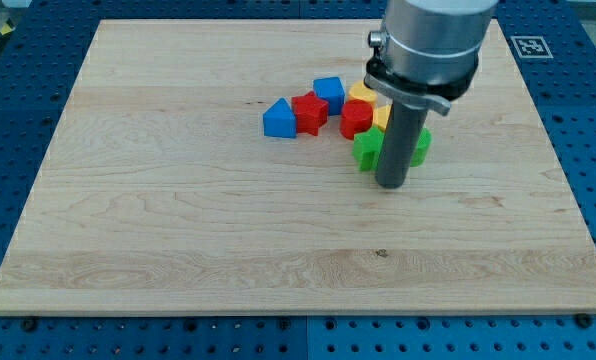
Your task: Slightly move the green circle to the left
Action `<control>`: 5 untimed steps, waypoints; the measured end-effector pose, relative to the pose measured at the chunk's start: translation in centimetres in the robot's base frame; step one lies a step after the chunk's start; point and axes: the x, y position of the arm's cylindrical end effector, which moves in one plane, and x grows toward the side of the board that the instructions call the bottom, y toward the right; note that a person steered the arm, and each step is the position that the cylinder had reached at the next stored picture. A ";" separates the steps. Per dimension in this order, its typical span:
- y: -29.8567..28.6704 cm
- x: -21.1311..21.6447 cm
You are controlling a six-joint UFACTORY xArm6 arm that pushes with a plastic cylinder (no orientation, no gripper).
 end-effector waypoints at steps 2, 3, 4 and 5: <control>-3.7 0.1; 0.5 2.9; 7.8 2.5; 13.2 -1.9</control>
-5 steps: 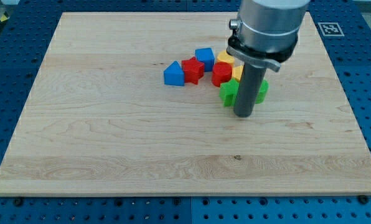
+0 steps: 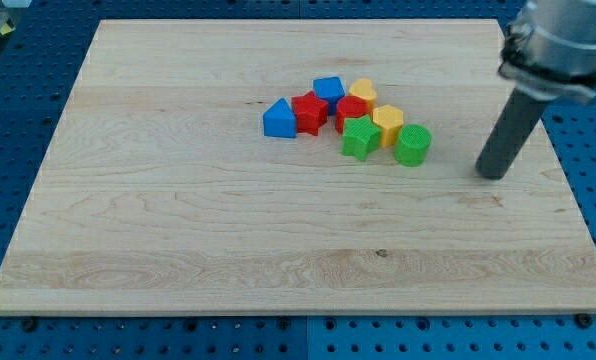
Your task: Slightly move the green circle to the left
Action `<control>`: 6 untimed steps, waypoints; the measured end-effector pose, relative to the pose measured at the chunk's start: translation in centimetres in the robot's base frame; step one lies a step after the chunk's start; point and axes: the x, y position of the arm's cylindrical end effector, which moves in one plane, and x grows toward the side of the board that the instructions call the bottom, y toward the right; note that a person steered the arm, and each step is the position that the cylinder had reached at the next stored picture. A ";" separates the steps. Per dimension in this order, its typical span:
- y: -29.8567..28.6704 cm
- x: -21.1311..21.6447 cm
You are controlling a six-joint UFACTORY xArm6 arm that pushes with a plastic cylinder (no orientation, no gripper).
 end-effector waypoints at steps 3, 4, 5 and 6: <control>-3.2 -2.6; -5.0 -1.8; -7.3 -1.8; -7.6 -1.8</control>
